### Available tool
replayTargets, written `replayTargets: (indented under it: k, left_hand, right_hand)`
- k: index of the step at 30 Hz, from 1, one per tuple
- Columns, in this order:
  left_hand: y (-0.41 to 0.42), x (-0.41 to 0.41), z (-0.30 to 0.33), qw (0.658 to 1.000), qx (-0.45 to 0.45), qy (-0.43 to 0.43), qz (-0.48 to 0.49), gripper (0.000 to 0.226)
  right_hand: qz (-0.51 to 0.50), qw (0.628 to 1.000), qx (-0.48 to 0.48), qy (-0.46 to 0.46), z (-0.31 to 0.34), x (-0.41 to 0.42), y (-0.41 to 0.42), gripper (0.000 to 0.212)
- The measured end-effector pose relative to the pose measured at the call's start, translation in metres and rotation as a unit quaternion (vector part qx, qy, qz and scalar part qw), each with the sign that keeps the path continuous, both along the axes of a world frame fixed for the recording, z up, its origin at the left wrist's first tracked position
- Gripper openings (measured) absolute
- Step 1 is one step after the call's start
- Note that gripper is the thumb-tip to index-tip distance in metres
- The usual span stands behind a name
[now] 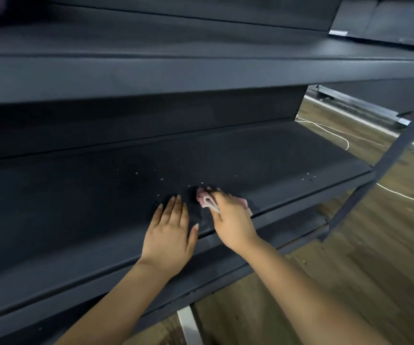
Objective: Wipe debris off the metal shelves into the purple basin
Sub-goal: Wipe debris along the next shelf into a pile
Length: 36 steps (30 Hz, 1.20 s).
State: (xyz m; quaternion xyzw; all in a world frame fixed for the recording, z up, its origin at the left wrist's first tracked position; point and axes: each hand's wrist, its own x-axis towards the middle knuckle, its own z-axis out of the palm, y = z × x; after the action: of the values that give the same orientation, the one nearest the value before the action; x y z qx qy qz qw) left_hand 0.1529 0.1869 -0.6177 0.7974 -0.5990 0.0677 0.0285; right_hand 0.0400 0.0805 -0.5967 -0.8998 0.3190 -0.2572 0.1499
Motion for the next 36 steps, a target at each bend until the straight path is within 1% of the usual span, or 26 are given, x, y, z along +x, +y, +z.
replayTargets:
  k: [2, 4, 5, 6, 8, 10, 12, 13, 16, 17, 19, 21, 24, 27, 28, 30, 34, 36]
  left_hand:
    - [-0.022, -0.016, 0.004, 1.0, -0.004, 0.0, -0.014, 0.063]
    - [-0.044, -0.039, 0.012, 1.0, 0.008, 0.016, -0.011, 0.076]
    - [-0.056, -0.048, 0.013, 1.0, 0.01, 0.001, -0.021, 0.081]
    - [-0.067, -0.058, 0.012, 0.999, 0.0, -0.024, -0.035, 0.078]
    - [-0.087, -0.076, 0.01, 0.999, 0.02, -0.031, -0.036, 0.065]
    - [-0.105, -0.089, 0.01, 0.998, 0.004, -0.04, -0.05, 0.064]
    - [-0.122, -0.094, 0.005, 0.997, 0.008, -0.043, -0.06, 0.066]
    - [-0.129, -0.096, 0.001, 0.997, 0.014, -0.043, -0.064, 0.068]
    - [-0.14, -0.097, -0.008, 0.998, 0.015, -0.034, -0.045, 0.092]
    - [-0.14, -0.096, -0.007, 0.999, 0.022, -0.026, -0.037, 0.094]
    - [-0.139, -0.093, -0.013, 0.999, 0.015, -0.018, -0.034, 0.083]
    - [-0.139, -0.091, -0.018, 0.999, 0.006, -0.012, -0.036, 0.076]
    - [-0.139, -0.093, -0.019, 0.999, -0.012, -0.042, -0.032, 0.074]
    - [-0.137, -0.093, -0.017, 0.997, -0.009, -0.076, -0.016, 0.072]
    - [-0.137, -0.092, -0.017, 0.997, -0.008, -0.08, -0.014, 0.072]
    - [-0.137, -0.091, -0.017, 0.996, -0.011, -0.084, -0.012, 0.072]
    - [-0.136, -0.091, -0.017, 0.997, -0.012, -0.074, -0.016, 0.071]
    - [-0.135, -0.089, -0.016, 0.997, -0.011, -0.075, -0.017, 0.071]
  right_hand:
    - [-0.028, 0.999, -0.027, -0.022, 0.008, -0.025, -0.026, 0.034]
    - [-0.078, 0.996, -0.035, -0.018, 0.017, -0.054, -0.055, 0.038]
    - [-0.105, 0.994, -0.037, -0.009, 0.02, -0.069, -0.071, 0.04]
    - [-0.13, 0.991, -0.042, -0.002, 0.022, -0.085, -0.088, 0.043]
    - [-0.175, 0.983, -0.053, 0.007, 0.027, -0.114, -0.123, 0.047]
    - [-0.215, 0.976, -0.044, 0.013, 0.031, -0.14, -0.153, 0.049]
    - [-0.249, 0.968, -0.028, 0.025, 0.028, -0.162, -0.184, 0.049]
    - [-0.262, 0.964, -0.026, 0.033, 0.023, -0.17, -0.201, 0.049]
    - [-0.266, 0.962, -0.003, 0.053, 0.0, -0.186, -0.243, 0.044]
    - [-0.267, 0.962, 0.013, 0.061, -0.006, -0.186, -0.251, 0.04]
    - [-0.254, 0.965, 0.032, 0.053, -0.017, -0.182, -0.259, 0.039]
    - [-0.211, 0.977, 0.026, 0.021, -0.022, -0.167, -0.257, 0.037]
    - [-0.124, 0.992, -0.007, -0.008, -0.02, -0.137, -0.237, 0.029]
    - [-0.026, 0.998, -0.045, -0.03, -0.013, -0.1, -0.206, 0.017]
    - [0.005, 0.999, -0.045, -0.03, -0.011, -0.087, -0.196, 0.018]
    - [0.027, 0.999, -0.032, -0.014, -0.01, -0.066, -0.179, 0.02]
    - [0.062, 0.996, 0.053, 0.024, -0.011, -0.043, -0.169, 0.035]
    - [0.073, 0.995, 0.061, 0.026, -0.013, -0.042, -0.172, 0.036]
